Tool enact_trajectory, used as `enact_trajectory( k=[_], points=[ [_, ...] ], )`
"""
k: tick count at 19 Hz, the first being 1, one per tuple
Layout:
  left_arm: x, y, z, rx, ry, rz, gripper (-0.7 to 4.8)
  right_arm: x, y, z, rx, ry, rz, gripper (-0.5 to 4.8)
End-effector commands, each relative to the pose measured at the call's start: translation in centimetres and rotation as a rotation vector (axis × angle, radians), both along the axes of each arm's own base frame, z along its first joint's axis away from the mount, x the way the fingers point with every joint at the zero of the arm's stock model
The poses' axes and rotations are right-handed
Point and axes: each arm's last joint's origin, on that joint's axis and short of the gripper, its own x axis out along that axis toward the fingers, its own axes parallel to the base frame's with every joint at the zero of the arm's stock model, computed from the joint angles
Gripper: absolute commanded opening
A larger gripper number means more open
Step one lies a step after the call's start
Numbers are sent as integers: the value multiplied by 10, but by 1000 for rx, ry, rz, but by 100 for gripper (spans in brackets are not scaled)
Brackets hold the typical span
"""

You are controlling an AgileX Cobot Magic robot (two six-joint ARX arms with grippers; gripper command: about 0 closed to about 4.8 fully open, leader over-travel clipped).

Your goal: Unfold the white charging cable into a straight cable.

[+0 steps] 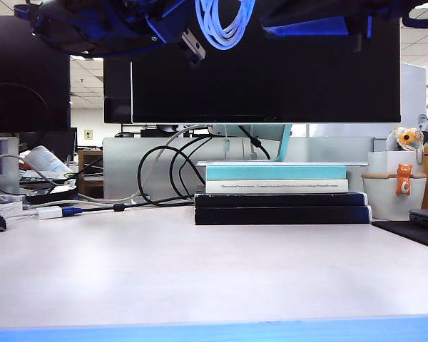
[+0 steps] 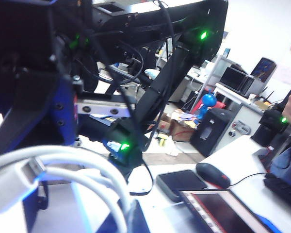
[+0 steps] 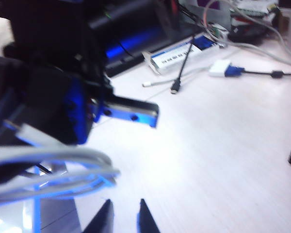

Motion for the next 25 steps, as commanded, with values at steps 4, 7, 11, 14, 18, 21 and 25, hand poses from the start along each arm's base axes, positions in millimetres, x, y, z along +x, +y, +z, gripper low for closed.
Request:
enact_trajectory(
  k=[4,7,11,14,18,21,25],
  points=[
    [-4,-7,3,-39,-24,-29,-6,0,1,3,16,-17,22,77],
    [-5,-12,3,-52,-46,-44,-6,-1,1,5,40,-3,50,77],
    [-3,-10,3,-52,-53,-35,-6,-3,1,3,50,58,98,89],
    [-3,-10,3,-50,-43,-36,-6,-3,1,3,51,47,95,100],
    [-7,-16,3,-54,-47,-58,-6,-3,1,4,55,39,99,80],
    [-7,-16,3,-56,-52,-58,-6,-3,1,4,54,42,99,-6],
    [3,-6,4,-70,-82,-16,-6,-4,1,-2,32,108,97,-6]
  ],
)
